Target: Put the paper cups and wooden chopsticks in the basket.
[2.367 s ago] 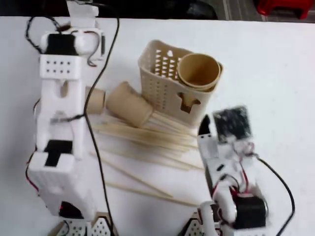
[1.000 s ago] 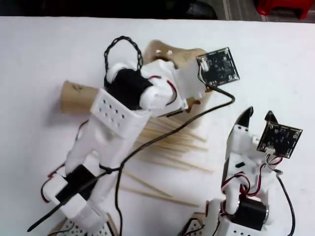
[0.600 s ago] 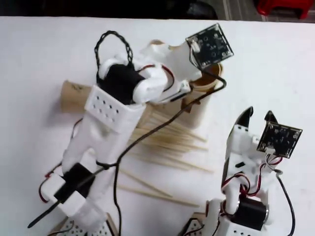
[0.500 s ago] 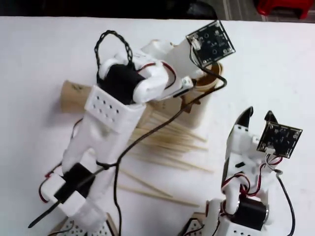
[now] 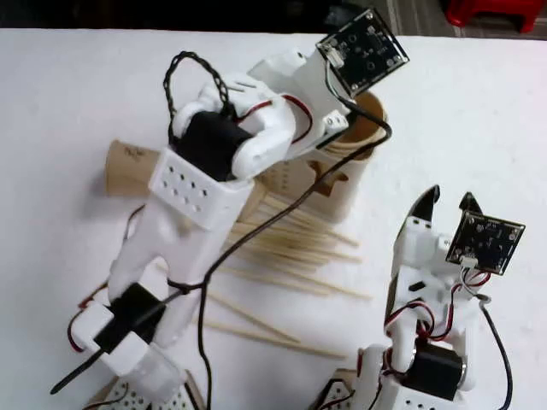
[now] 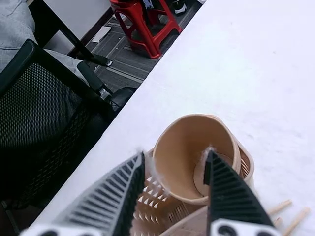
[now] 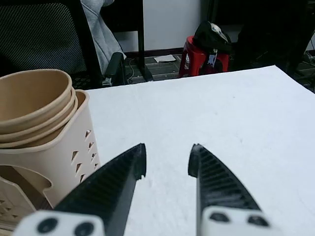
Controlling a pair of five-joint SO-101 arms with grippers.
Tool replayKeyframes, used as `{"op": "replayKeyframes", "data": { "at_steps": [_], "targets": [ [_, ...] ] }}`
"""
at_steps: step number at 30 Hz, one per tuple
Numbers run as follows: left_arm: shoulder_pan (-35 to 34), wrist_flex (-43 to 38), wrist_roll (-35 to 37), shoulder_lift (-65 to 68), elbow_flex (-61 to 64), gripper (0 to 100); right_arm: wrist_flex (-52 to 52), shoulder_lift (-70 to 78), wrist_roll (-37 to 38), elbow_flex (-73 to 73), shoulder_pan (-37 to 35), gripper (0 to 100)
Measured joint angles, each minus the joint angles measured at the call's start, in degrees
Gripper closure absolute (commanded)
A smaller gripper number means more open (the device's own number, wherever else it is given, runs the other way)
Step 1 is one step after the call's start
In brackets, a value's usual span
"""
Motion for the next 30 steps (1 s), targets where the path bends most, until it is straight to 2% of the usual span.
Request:
{"op": "replayKeyframes", "data": {
  "at_steps": [4, 7, 12, 17, 20, 23, 25, 30],
  "targets": [
    [-0.09, 2.90, 0.18, -0.79, 0.00, 81, 0.00, 0.00, 0.00, 0.00, 0.00, 85.1],
    [-3.08, 7.82, 0.18, -2.37, 0.00, 86, 0.00, 0.00, 0.00, 0.00, -0.09, 85.1],
    [-13.19, 16.35, 0.18, -4.75, 0.00, 86, 0.00, 0.00, 0.26, 0.00, -2.64, 85.1],
    [-26.46, 23.56, 0.35, -5.54, 0.00, 84, 0.00, -0.35, 2.55, 0.88, -4.75, 85.1],
    [-36.13, 23.74, 0.88, -5.54, 3.25, 79, 0.00, 0.18, 3.43, 1.05, -6.07, 85.1],
    [-43.43, 23.74, 0.88, -5.54, 9.32, 78, 0.00, 0.18, 3.69, 1.05, -7.03, 85.1],
    [-46.15, 22.86, -0.35, -5.54, 14.33, 78, 0.00, 0.18, 3.69, 1.05, -7.03, 85.1],
    [-49.76, 17.41, -9.76, -5.54, 27.69, 78, 0.00, -0.09, 3.69, 1.58, -7.03, 85.1]
  ]
}}
